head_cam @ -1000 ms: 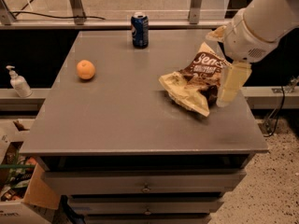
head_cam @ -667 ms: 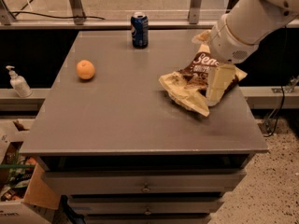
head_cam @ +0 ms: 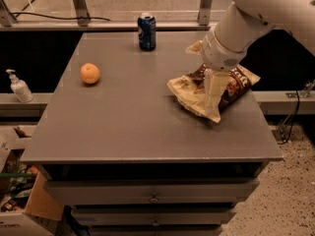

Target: Pick brown chip bag

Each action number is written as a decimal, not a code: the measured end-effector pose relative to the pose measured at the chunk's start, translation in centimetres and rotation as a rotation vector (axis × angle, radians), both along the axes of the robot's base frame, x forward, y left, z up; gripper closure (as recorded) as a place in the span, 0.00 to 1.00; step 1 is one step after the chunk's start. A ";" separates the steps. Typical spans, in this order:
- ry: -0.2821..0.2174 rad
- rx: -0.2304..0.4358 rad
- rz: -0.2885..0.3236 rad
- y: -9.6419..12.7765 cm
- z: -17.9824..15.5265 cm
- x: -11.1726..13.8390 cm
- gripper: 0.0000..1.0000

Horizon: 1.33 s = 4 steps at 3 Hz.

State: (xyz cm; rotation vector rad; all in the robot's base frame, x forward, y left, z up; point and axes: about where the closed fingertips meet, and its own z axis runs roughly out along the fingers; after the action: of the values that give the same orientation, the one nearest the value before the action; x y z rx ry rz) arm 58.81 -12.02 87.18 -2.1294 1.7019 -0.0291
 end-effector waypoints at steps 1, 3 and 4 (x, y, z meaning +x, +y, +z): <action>0.012 -0.019 0.014 0.0 -1.4 0.7 0.14; 0.019 -0.030 0.013 -0.6 -2.4 0.8 0.61; 0.003 -0.016 0.019 -0.3 -1.5 0.7 0.98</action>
Offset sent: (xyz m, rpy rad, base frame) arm 0.0104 -0.0103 -0.0302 -0.0370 0.0256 0.0119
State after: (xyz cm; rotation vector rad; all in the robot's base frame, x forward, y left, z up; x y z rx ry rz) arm 59.55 -12.27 85.69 -2.1580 1.6885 -0.0348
